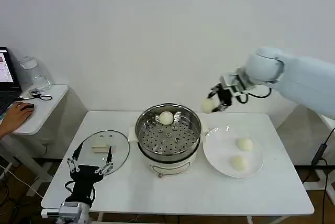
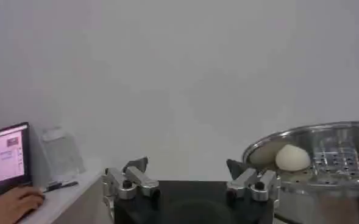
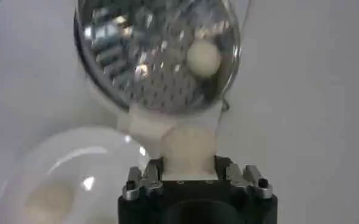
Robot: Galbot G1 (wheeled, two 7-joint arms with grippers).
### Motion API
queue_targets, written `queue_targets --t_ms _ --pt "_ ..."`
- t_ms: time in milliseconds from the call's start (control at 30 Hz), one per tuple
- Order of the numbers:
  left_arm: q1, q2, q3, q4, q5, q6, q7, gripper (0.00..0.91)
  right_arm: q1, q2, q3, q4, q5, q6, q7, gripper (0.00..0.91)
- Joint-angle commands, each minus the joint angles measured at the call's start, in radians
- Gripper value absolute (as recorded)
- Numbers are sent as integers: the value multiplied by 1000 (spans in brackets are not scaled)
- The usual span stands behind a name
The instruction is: Take steamed baozi put them in steamer then cover it.
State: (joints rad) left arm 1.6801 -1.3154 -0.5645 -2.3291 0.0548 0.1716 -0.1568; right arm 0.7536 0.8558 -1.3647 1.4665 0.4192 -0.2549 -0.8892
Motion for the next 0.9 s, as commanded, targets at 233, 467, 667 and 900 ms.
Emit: queue_targets --t_ms 233,467,667,900 --pt "-6 1 -46 -11 -20 -4 5 907 -146 489 -38 -239 158 -166 58 574" --pt "-9 3 -46 -19 -25 -3 4 907 -215 561 -22 -336 155 -203 60 574" --pt "0 3 -50 -15 -30 -7 3 907 -271 586 -7 -402 139 -220 60 574" --pt "12 1 -64 -17 -35 -15 4 907 -313 601 5 -444 85 -217 53 574"
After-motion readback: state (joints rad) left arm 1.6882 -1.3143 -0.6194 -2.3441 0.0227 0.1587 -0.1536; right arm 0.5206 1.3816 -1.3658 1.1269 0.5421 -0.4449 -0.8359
